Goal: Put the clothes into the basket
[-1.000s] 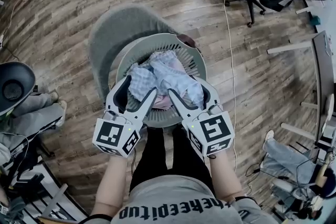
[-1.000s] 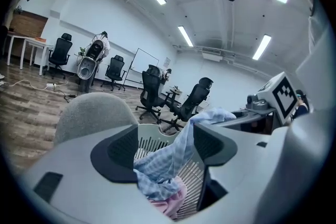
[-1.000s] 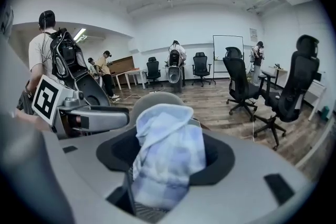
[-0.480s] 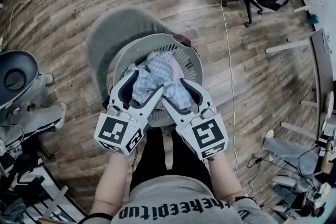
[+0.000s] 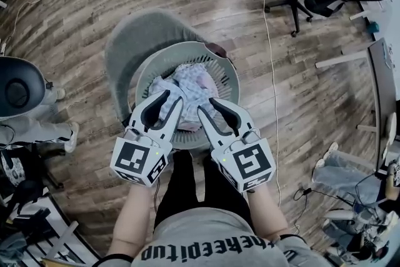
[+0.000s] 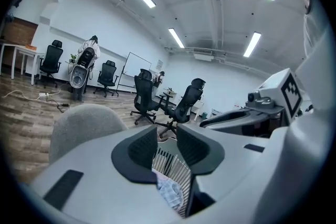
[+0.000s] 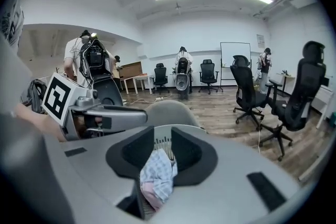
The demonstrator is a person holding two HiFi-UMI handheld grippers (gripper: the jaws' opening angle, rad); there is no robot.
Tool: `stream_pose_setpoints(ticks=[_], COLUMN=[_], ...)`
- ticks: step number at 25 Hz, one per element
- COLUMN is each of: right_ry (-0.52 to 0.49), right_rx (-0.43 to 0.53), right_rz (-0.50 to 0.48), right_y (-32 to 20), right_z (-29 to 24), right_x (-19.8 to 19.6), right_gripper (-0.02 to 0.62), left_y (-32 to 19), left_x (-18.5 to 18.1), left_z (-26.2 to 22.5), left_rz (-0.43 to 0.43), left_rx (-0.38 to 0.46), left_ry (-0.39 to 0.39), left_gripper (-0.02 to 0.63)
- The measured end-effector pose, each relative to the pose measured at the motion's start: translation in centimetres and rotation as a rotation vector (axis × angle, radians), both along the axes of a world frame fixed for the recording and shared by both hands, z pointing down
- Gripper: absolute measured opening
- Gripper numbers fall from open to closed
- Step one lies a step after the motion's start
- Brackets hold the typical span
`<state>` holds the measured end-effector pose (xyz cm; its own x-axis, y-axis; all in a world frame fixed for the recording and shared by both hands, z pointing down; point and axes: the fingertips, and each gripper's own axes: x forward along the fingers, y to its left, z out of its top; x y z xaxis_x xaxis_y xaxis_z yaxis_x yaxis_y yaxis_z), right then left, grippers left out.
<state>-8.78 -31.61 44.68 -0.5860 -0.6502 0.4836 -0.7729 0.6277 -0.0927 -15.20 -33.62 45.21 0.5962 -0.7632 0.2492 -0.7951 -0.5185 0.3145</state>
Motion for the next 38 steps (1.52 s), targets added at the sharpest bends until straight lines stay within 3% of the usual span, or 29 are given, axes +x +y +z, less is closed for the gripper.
stream_pose_setpoints(ticks=[5, 20, 38], right_ry=[-0.003, -0.097, -0.208], right_rx=[0.02, 0.073, 0.198], right_rz=[-0.04, -0.195, -0.304], right_y=[0.3, 2.8, 5.7], right_z=[-1.3, -6.1, -12.8], right_x=[-0.5, -0.9, 0.9], right_gripper=[0.014, 0.011, 0.011], left_y=[0.7, 4.5, 8.7], left_x=[-0.4, 0.7, 3.1], left_z=[-1.6, -6.2, -13.2], left_rz=[-0.033, -0.131, -0.241], left_rx=[0.019, 0.11, 0.248], left_ry=[0.001, -0.067, -0.074], left_gripper=[0.044, 0.015, 0.015])
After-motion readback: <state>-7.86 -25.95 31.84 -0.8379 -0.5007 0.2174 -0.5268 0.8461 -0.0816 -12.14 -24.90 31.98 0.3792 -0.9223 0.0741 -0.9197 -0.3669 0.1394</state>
